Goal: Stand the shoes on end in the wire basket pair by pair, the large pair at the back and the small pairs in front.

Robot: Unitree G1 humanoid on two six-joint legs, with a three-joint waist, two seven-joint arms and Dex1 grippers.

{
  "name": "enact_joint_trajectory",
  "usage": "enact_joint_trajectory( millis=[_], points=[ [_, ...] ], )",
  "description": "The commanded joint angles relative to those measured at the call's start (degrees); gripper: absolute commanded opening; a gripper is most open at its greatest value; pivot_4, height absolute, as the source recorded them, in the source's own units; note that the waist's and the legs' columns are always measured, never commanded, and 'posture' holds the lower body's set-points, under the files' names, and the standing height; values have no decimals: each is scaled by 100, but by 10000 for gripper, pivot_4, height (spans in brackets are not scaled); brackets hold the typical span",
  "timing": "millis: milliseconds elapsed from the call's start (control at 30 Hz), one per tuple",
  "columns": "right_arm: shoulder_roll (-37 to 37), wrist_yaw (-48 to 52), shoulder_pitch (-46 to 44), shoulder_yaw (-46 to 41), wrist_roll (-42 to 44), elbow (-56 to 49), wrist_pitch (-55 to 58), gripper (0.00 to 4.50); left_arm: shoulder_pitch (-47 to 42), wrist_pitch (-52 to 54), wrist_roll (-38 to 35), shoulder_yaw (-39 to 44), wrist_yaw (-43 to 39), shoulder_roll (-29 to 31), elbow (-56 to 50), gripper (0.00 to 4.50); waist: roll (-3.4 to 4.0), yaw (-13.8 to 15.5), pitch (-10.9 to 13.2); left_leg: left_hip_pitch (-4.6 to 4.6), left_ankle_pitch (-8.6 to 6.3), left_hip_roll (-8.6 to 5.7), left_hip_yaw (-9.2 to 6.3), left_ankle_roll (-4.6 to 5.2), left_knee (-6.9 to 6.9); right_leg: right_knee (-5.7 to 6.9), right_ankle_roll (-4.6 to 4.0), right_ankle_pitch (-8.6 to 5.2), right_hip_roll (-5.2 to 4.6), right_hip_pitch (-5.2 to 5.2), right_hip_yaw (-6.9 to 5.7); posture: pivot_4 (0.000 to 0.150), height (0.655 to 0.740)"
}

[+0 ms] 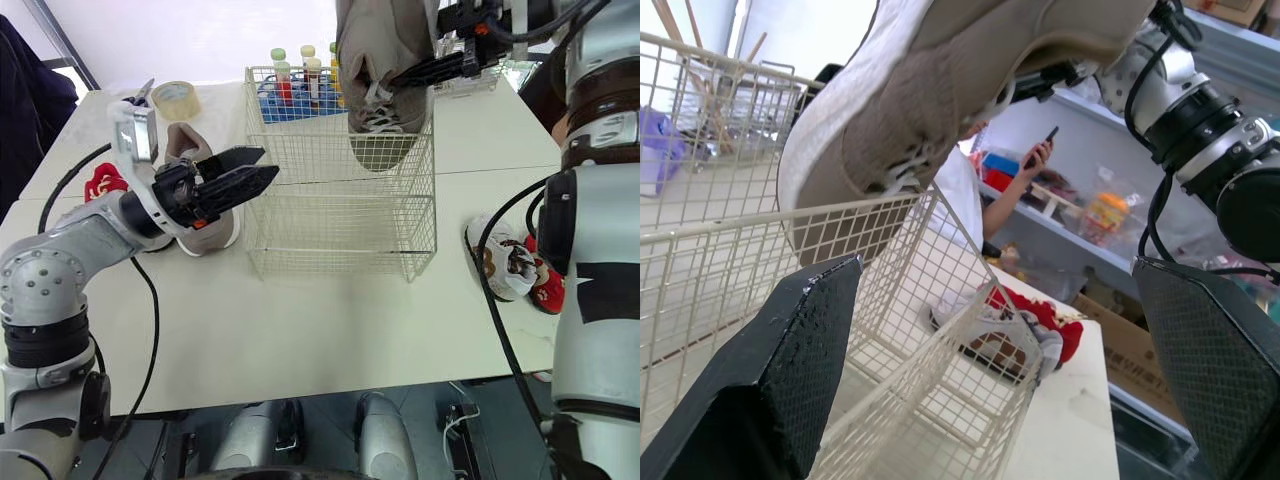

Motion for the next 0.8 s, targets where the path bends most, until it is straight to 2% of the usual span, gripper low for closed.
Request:
enact_joint_trajectory(
  millis=[33, 567, 800],
  points=[
    [-161, -182, -93, 9, -303, 161, -96, 17795, 4, -126, -78, 80, 67, -4, -256, 44341, 0, 3, 0, 0, 0, -1, 0, 0, 1, -1, 0, 0, 0, 1, 0, 1500, 7400],
    [-135, -27, 482, -90, -529, 220, 259, 17795, -34, -176, -18, -6, 91, -63, -254, 44341, -2, -6, -2, 4, 0, -1, -3, -1, 1, -2, 0, 0, 0, 8, -3, 1500, 7400],
    [-215, 36, 694, -422, -340, 188, 1047, 17795, 14, -212, 519, -362, -165, 3, -113, 44341, -2, -7, -3, 6, 1, -1, -3, -1, 1, -1, 0, 0, 1, 10, -5, 1500, 7400]
  ],
)
